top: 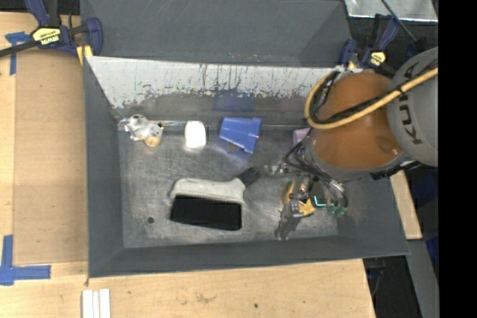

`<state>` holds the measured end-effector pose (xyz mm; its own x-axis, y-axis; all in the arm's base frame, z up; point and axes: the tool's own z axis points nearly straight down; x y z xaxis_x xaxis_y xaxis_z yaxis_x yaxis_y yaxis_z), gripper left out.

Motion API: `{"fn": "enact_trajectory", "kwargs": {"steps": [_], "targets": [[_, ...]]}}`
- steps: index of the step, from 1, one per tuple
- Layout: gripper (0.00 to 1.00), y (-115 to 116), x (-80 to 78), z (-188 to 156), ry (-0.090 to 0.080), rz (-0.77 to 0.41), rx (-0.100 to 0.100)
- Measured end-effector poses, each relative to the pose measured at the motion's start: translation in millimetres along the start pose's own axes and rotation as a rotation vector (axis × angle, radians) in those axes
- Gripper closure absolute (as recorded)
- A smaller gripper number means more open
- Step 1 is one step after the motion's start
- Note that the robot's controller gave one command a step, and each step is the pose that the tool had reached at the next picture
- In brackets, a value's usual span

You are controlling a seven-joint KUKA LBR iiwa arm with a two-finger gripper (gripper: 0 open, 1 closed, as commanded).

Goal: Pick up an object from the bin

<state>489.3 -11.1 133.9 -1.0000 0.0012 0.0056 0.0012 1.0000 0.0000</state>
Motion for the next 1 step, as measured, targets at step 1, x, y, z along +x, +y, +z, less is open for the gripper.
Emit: {"fn": "enact_trajectory", "kwargs": {"steps": [1], "targets": [[0.0,-0.1,-2.0,-3.6,-0.008,0.0,0.0]]}}
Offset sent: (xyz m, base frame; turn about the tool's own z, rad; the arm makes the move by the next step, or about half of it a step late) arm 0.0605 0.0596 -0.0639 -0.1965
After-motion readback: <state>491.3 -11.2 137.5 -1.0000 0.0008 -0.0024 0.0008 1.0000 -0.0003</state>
